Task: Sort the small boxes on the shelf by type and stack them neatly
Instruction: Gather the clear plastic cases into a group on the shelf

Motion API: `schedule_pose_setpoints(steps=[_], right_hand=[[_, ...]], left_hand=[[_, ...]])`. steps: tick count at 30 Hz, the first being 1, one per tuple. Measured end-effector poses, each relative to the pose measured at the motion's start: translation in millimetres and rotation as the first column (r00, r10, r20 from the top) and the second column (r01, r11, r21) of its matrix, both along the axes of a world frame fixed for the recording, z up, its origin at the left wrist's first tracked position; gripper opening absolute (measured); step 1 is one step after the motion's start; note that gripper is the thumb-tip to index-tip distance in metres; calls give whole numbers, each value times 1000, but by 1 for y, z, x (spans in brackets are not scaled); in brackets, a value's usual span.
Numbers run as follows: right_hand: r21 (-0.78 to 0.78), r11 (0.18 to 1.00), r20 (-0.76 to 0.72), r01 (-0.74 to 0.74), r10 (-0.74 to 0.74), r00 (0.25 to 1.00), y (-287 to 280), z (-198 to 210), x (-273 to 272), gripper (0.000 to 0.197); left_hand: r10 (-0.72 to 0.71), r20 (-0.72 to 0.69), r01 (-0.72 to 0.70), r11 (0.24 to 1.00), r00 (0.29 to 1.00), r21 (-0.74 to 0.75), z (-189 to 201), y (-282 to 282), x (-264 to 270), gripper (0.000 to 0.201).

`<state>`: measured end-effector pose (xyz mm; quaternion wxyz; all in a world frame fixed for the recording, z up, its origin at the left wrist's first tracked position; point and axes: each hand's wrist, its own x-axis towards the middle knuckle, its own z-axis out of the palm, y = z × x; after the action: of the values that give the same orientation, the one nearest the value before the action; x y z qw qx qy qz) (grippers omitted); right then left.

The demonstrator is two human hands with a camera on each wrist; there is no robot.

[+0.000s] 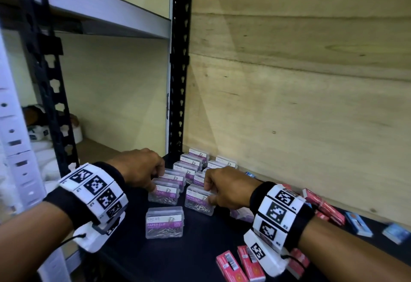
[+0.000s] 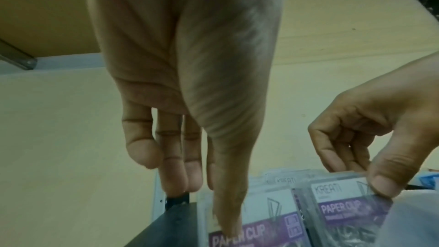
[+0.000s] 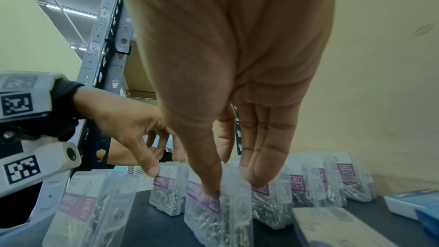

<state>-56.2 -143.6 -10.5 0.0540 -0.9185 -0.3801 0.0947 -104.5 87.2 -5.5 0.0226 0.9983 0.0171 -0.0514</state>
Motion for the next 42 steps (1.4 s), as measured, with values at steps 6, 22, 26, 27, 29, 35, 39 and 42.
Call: schedule_pose_setpoints(steps=[6, 22, 26, 27, 29, 35, 39, 42], right_hand=[[0, 1000, 34, 1, -1, 999, 4, -3, 0, 29], [44, 999, 23, 15, -16, 1000, 9, -3, -1, 28], [37, 999, 30, 6, -7, 1000, 12, -3, -2, 29], [37, 999, 32, 1, -2, 999, 12, -2, -2, 29], [40, 999, 45, -11, 9, 999, 9, 0, -1, 29], [28, 1000, 67, 5, -7, 998, -30, 15, -3, 25], [-12, 996, 79, 88, -86, 993, -87, 20, -2, 28], [-60, 983, 76, 172, -167, 983, -139, 23, -4, 30]], left_hand=[[-113, -103, 87, 971, 988, -225, 17, -17, -29, 40], [-66, -204, 53, 996, 977, -66, 8, 4, -31, 27], [-65, -174, 56, 997, 982, -59, 5, 10, -31, 26], [-67, -168, 57, 996, 984, -66, 5, 11, -31, 28], [-78, -143, 67, 994, 987, -84, 8, 10, -32, 31], [-180, -45, 175, 980, 983, -94, 23, -21, -24, 27], [-295, 5, 295, 955, 955, -24, 23, -68, -10, 26], [-399, 8, 399, 917, 917, 8, 21, -115, 1, 27]])
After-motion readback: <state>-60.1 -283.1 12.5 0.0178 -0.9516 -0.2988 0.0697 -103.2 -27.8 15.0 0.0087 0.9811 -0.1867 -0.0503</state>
